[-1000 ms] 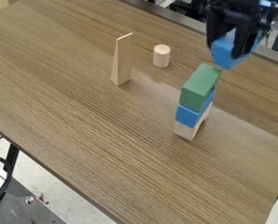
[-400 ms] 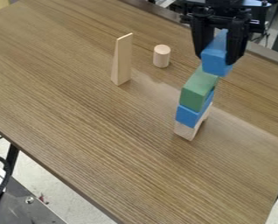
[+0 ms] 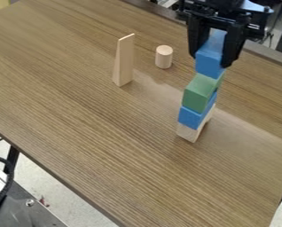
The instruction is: Put the blue block on top of the green block
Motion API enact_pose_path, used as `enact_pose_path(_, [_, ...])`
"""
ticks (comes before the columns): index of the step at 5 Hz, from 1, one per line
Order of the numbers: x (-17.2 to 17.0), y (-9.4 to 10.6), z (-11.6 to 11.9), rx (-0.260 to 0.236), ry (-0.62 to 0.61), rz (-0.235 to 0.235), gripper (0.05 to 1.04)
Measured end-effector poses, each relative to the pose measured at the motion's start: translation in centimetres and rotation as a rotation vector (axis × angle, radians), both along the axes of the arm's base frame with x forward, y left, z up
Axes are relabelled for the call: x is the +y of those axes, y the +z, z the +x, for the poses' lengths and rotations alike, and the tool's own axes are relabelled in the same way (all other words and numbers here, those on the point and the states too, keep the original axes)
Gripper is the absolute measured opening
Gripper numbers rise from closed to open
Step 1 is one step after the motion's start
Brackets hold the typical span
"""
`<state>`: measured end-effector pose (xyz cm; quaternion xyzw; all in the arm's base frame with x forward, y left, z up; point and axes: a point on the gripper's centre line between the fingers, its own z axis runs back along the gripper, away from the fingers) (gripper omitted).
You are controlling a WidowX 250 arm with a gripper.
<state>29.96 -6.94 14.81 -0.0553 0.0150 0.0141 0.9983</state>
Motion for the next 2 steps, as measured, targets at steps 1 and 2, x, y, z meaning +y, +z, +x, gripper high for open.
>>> enact_pose_path(1, [0.05,-0.03,-0.29,0.017,-0.008,0.018,0.564])
enact_pose_path(2, [-0.23,-0.27,-0.38,0.033,-0.014,0.002,0.565])
